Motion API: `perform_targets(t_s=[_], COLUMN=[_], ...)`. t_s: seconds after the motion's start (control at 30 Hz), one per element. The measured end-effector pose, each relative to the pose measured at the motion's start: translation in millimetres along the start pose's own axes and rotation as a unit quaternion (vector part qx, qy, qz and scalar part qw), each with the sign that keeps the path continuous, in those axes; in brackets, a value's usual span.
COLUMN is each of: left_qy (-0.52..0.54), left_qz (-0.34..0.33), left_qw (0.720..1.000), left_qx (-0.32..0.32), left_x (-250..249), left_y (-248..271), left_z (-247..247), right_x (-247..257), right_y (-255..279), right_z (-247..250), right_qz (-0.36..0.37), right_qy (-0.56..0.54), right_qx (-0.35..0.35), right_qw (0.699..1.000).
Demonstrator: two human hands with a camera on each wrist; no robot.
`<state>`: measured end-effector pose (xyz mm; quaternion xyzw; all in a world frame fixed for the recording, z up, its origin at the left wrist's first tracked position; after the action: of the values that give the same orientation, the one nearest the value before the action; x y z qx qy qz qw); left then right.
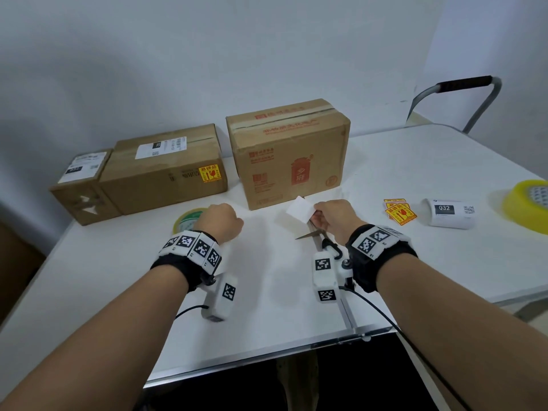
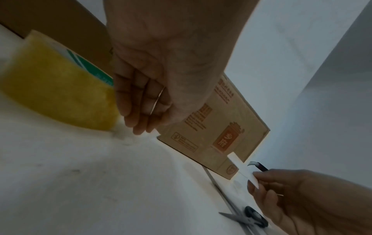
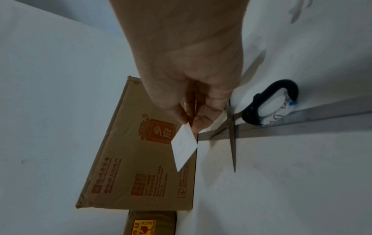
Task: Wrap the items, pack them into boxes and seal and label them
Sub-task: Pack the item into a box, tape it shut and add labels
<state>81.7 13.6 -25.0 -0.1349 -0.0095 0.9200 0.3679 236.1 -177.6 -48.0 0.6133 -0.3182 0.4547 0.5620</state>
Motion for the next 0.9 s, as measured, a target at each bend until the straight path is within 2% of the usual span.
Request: perform_targets(t_s=[0.17,0.23,0.3,0.37,0.43,0.5,0.77,0.83,0.9], left_qy=[-0.054,-0.043,-0.003,0.054,0.061,0.05,0.091,0.105,0.158], left_qz=[-0.073,-0.096,-0.146,-0.244,-0.343,-0.389,-0.397,-0.383,-0.333], left_qw=[0.995,0.992,0.982,0.953,0.919,0.898,0.874,0.88,0.899], left_qx=[-0.047,-0.075,-0.12,-0.17,-0.184,-0.198,-0.263,-0.259,-0.237], left_x=[-14.5,-20.0,-27.7,-42.4,-60.6,-74.3,-100.7,-102.7,-104.2], left_y=[3.3,5.9,7.4,9.5,14.0,17.5,19.3,15.6,11.4], left_z=[5.2,6.1,7.0,7.9,8.0,6.4,4.4,2.5,1.5], right_x=[3.4,6.1,9.4,12.0,15.9,20.2,31.2,32.1,32.9], right_y=[3.5,5.5,7.2,9.0,11.8,14.8,15.6,13.8,10.6], right_z=[-0.3,0.0,1.4,3.5,6.4,9.8,22.9,27.2,31.3], right_qz=[-0.01,-0.008,0.002,-0.004,-0.015,-0.02,-0.05,-0.064,-0.078], right_qy=[-0.034,-0.05,-0.053,-0.068,-0.083,-0.09,-0.129,-0.133,-0.131], right_qx=[0.011,0.017,0.021,0.029,0.046,0.06,0.062,0.068,0.09], right_qw=[0.999,0.999,0.998,0.997,0.995,0.994,0.988,0.987,0.984])
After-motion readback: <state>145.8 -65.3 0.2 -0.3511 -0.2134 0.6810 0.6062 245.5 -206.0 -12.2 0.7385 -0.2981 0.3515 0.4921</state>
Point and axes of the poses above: each hand's wrist, its own y-axis away from the middle knuckle, its own z-axis out of the back of the hand, x = y × z, the point moved 2 cm from there along -y, towards the middle knuckle, and after that the axes turned 15 degrees about -x, right-handed, at the moved point
